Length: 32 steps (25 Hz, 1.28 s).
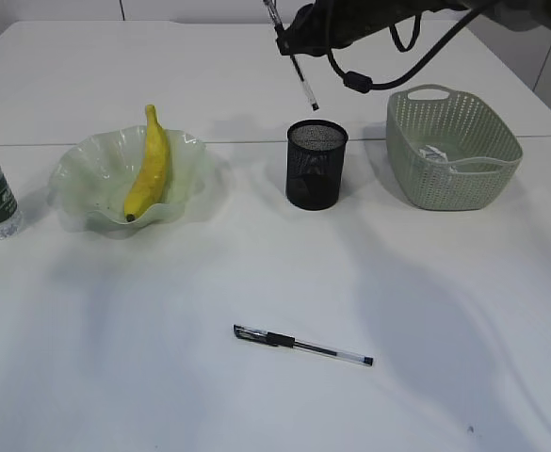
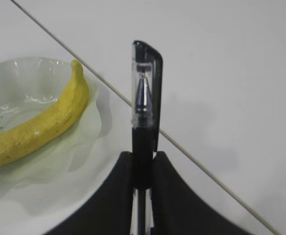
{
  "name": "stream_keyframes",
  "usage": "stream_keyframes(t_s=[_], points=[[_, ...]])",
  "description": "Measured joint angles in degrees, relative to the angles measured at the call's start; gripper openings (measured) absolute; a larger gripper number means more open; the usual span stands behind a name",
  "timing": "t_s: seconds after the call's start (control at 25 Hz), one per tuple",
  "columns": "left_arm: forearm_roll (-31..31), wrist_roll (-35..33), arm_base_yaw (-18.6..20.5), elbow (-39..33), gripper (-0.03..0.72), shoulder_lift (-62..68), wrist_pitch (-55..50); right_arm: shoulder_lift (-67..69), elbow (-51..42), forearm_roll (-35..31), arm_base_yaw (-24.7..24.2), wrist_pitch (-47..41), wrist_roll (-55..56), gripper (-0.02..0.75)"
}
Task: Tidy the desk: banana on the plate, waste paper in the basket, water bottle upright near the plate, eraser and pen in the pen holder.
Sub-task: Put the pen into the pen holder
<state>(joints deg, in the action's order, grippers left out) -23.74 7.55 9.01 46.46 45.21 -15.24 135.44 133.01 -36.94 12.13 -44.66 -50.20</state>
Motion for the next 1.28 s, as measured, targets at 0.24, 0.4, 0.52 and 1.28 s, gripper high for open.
stream_keyframes(t_s=[0.24, 0.4, 0.52, 1.28], points=[[-0.2, 0.0, 0.0, 0.0, 0.521, 0.0, 0.0, 1.16, -0.1, -6.81, 0.0, 4.8, -6.5, 0.062], [-0.65, 0.0, 0.0, 0.0, 0.52, 0.0, 0.0, 1.38, -0.1, -8.31, 0.0, 8.29, -7.63, 0.062], [-0.79, 0.0, 0.0, 0.0, 0.521, 0.0, 0.0, 1.38, -0.1, -8.56, 0.0, 10.02, -7.85, 0.062], [-1.63, 0.0, 0.0, 0.0, 0.521, 0.0, 0.58, 5.59, -0.1, -14.45, -0.31, 16.82, -8.01, 0.062]])
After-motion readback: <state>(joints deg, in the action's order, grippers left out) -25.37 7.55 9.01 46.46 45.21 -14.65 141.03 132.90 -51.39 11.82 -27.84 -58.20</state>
